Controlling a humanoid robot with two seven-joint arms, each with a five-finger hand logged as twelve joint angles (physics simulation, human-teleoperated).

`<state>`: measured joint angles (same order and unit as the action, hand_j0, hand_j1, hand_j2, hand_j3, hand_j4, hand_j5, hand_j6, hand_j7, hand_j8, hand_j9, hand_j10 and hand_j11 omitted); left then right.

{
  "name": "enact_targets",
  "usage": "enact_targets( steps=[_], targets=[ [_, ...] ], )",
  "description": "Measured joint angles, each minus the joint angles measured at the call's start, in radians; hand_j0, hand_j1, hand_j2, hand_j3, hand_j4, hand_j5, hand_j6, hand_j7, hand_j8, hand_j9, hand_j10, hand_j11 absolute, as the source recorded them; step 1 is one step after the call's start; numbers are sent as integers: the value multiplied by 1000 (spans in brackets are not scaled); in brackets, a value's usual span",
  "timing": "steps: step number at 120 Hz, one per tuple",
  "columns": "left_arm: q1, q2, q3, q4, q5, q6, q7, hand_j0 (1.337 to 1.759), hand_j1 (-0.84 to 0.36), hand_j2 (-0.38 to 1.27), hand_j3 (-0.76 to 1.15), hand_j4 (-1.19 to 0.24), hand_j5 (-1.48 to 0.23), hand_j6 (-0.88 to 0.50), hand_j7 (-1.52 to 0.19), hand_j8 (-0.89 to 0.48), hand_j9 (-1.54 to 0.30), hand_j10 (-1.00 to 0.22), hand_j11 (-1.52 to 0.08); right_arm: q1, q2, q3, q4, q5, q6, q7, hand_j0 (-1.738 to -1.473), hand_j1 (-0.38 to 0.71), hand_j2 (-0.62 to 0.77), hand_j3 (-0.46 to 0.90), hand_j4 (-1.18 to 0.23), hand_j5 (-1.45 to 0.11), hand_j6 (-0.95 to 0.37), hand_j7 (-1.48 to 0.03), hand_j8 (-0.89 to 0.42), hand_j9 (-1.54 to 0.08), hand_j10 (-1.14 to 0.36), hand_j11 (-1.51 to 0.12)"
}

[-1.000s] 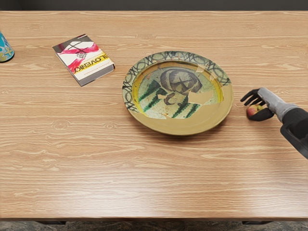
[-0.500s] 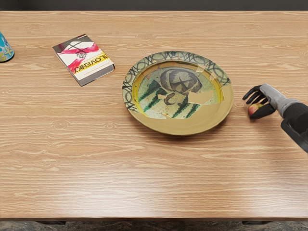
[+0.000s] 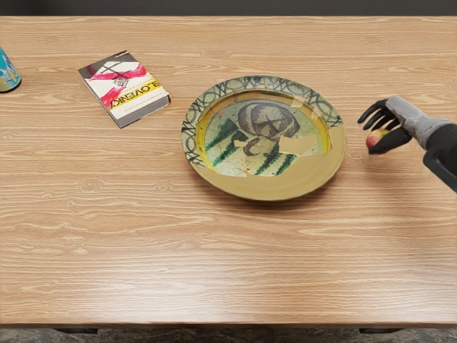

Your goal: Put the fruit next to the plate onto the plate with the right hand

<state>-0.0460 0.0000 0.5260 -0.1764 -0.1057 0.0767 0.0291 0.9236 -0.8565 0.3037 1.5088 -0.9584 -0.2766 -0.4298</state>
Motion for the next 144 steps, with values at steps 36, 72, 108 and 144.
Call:
enact_targets(
  steps=[36,72,108,144],
  targets=[
    [0,0,0,0,0,0,0,1658,73,46,0,-230,-299,-230,-299,-230,-299,-230,-299,50,-10,31,54,3,29,-61,-1657,262,154,0,-585,-783,-593,-770,-485,-780,-426,-771],
    [0,0,0,0,0,0,0,1658,73,46,0,-230,-299,-230,-299,-230,-299,-230,-299,94,32,38,68,7,40,-91,-1658,255,187,0,-587,-777,-592,-769,-537,-771,-468,-770],
    [0,0,0,0,0,0,0,1658,73,46,0,-230,-299,-230,-299,-230,-299,-230,-299,105,87,38,68,8,39,-105,-1658,245,191,0,-586,-778,-591,-769,-555,-770,-485,-770],
    [0,0,0,0,0,0,0,1658,73,46,0,-230,-299,-230,-299,-230,-299,-230,-299,109,133,38,67,7,39,-109,-1658,244,191,0,-586,-778,-591,-769,-556,-771,-486,-769]
  ],
)
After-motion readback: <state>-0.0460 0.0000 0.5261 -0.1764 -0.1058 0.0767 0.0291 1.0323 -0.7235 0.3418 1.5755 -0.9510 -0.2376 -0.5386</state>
